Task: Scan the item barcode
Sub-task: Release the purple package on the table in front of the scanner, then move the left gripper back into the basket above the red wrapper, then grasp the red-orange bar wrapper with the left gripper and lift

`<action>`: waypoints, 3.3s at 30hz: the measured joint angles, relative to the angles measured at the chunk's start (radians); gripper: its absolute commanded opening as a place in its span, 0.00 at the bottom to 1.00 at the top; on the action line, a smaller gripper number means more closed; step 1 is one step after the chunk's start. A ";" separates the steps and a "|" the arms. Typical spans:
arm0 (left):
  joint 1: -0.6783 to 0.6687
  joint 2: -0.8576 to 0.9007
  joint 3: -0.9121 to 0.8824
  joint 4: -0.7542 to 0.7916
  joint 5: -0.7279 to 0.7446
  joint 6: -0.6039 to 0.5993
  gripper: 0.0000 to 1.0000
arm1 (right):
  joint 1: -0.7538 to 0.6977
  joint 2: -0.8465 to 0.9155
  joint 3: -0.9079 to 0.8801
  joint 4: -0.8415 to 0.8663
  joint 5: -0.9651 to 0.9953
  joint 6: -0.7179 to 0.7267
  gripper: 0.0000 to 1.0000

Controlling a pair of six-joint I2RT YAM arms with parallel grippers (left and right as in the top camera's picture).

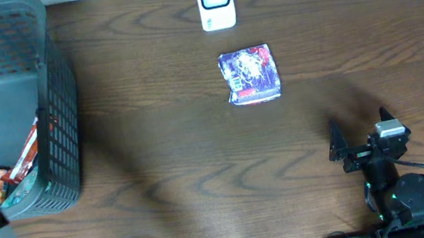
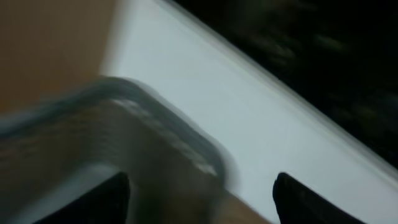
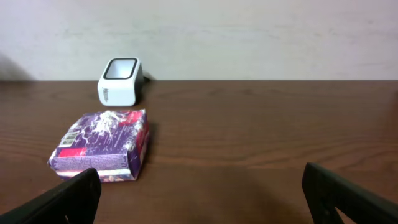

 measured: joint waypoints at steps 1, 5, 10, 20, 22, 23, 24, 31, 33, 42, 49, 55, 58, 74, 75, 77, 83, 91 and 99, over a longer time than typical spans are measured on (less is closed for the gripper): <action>0.045 0.008 0.000 -0.020 -0.031 0.005 0.77 | 0.000 0.000 0.000 0.000 0.000 0.000 0.99; 0.172 0.065 0.000 -0.073 -0.103 0.014 0.88 | 0.000 0.000 0.000 0.000 0.000 0.000 0.99; 0.220 0.152 0.000 -0.157 -0.133 0.051 0.89 | 0.000 0.000 0.000 0.000 0.000 0.000 0.99; 0.193 0.256 0.000 -0.129 -0.140 0.418 0.89 | 0.000 0.000 0.000 0.000 0.000 0.000 0.99; 0.192 0.275 0.000 -0.123 -0.140 0.487 0.89 | 0.000 0.000 0.000 0.000 0.000 0.000 0.99; 0.192 0.286 0.000 -0.123 -0.140 0.525 0.89 | 0.000 0.000 0.000 0.000 0.000 0.000 0.99; 0.192 0.300 0.000 -0.122 -0.140 0.558 0.89 | 0.000 0.000 0.000 0.000 0.000 0.000 0.99; 0.159 0.368 0.000 -0.120 -0.142 0.729 0.89 | 0.000 0.000 0.000 0.000 0.000 0.000 0.99; 0.137 0.380 0.000 -0.101 -0.143 0.750 0.89 | 0.000 0.000 0.000 0.000 0.000 0.000 0.99; 0.042 0.492 0.000 -0.098 -0.143 0.788 0.89 | 0.000 0.000 0.000 0.000 0.000 0.000 0.99; 0.004 0.634 0.000 -0.228 -0.143 0.776 0.86 | 0.000 0.000 0.000 0.000 0.000 0.000 0.99; -0.004 0.705 0.000 -0.279 -0.143 0.678 0.85 | 0.000 0.000 0.000 0.000 0.000 0.000 0.99; -0.006 0.721 0.000 -0.307 -0.143 0.652 0.81 | 0.000 0.000 0.000 0.000 0.000 0.000 0.99; -0.029 0.775 -0.015 -0.335 -0.143 0.601 0.80 | 0.000 0.000 0.000 0.000 0.000 0.000 0.99; -0.029 0.784 -0.016 -0.335 -0.143 0.600 0.80 | 0.000 0.000 0.000 0.000 0.000 0.000 0.99; -0.029 0.808 -0.018 -0.337 -0.143 0.599 0.80 | 0.000 0.000 0.000 0.000 0.000 0.000 0.99; -0.029 0.893 -0.016 -0.333 -0.201 0.597 0.80 | 0.000 0.000 0.000 0.000 0.000 0.000 0.99; -0.036 0.898 -0.014 -0.310 -0.320 0.589 0.14 | 0.000 0.000 0.000 0.000 0.000 0.000 0.99; -0.038 0.901 0.001 -0.340 -0.371 0.573 0.07 | 0.000 0.000 0.000 0.000 0.000 0.000 0.99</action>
